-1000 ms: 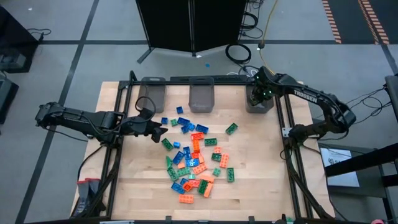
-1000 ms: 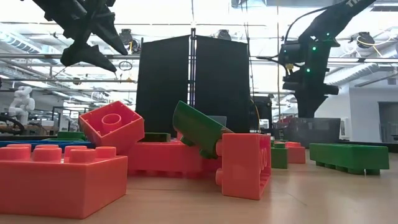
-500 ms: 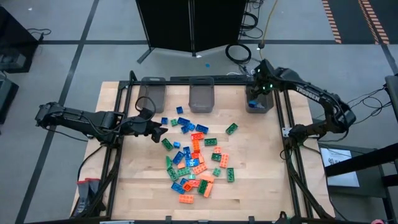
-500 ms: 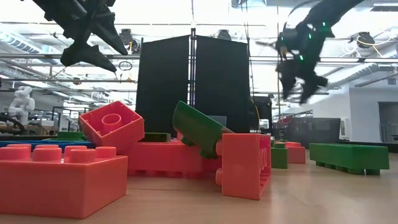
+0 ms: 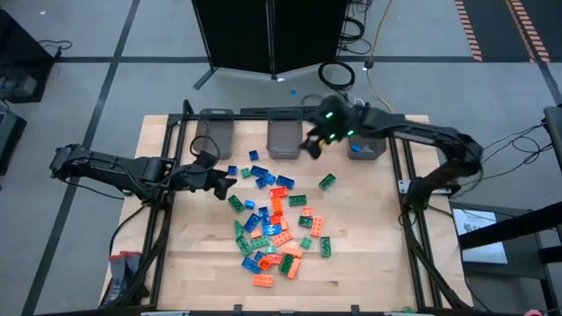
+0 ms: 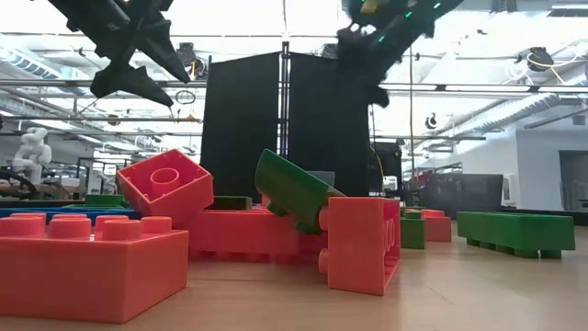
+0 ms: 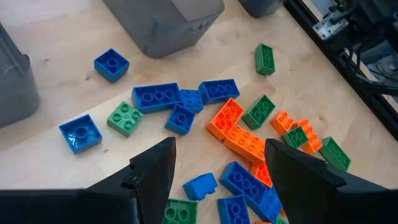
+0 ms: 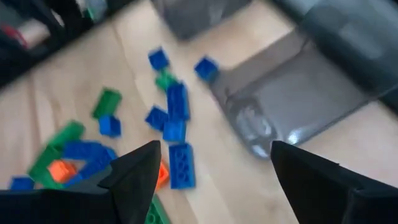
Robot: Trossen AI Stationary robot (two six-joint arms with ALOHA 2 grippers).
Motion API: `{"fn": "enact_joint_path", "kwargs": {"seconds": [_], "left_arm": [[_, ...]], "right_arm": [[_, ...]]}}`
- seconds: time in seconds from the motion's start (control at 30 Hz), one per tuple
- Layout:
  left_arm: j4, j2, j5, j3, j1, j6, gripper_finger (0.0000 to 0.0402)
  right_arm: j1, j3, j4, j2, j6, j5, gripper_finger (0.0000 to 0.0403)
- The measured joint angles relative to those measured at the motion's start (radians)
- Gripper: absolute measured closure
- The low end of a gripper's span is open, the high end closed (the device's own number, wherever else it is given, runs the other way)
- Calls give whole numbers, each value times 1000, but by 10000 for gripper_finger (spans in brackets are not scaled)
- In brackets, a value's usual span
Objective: Sort blocks
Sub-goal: Put the blue game piece into the right black bin
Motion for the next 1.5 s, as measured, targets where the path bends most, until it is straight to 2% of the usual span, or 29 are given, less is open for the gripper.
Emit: {"fn": "enact_joint_path", "kwargs": {"seconds": [0.17, 0.37, 0.7, 1.07, 1.5], "left_arm": [[-1, 0, 6, 0, 0, 2, 153], [-2, 0, 8, 0, 0, 20, 153], [-27, 0, 11, 0, 0, 20, 153], [-27, 0, 13, 0, 0, 20, 153], [-30, 0, 13, 0, 0, 27, 153]], "right_arm": [[58, 0, 37, 147, 8, -21, 103], [125, 39, 59, 262, -25, -60, 103], [212, 107, 55, 394, -143, 42, 103], [223, 111, 67, 425, -151, 163, 64], [225, 111, 116, 476, -83, 157, 64]]}}
